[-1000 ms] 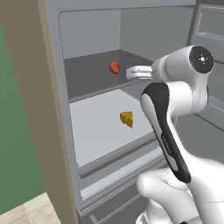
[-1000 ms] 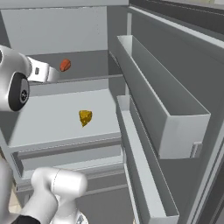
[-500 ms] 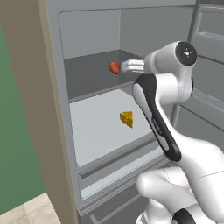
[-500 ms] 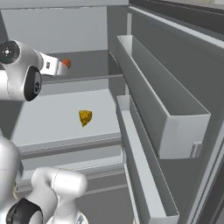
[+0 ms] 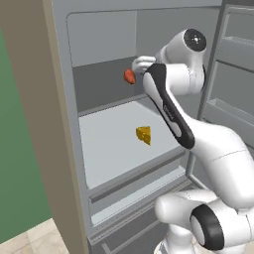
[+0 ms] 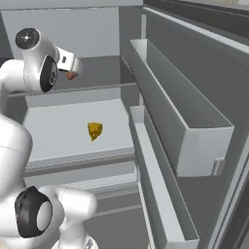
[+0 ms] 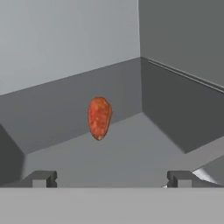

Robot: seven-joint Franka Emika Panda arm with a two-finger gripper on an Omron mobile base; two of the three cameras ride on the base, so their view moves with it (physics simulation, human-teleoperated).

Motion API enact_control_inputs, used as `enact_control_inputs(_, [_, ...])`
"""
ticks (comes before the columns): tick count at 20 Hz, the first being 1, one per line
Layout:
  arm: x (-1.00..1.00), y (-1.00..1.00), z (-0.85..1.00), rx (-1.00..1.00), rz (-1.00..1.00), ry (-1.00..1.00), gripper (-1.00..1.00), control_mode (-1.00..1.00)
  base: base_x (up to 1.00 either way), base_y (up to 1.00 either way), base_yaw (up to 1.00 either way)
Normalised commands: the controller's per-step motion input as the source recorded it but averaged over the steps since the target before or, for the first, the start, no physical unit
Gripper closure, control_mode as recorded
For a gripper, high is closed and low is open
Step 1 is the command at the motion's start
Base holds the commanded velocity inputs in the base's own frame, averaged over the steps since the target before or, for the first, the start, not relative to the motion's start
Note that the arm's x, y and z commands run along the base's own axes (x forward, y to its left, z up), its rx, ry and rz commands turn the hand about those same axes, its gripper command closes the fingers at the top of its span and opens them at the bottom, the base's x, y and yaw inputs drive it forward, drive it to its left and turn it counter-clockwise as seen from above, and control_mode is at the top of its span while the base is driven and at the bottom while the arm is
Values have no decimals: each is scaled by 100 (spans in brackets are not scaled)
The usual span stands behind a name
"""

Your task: Take the cheese, shrimp, and sweet potato from the fridge and place them on the plate on the dining counter to create an appetizer plate.

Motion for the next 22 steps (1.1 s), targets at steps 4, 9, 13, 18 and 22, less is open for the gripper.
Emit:
enact_control_inputs(4, [53,10,-14,0,0,-1,-100,-100,0,0,0])
enact_control_inputs(9, [49,15,-21,0,0,-2,-100,-100,0,0,0])
enact_control_inputs(13, [50,15,-13,0,0,0,-100,-100,0,0,0])
enact_control_inputs(18, [56,13,-2,0,0,0,-100,-100,0,0,0])
enact_control_inputs(22, [52,11,-6,0,0,0,-100,-100,0,0,0])
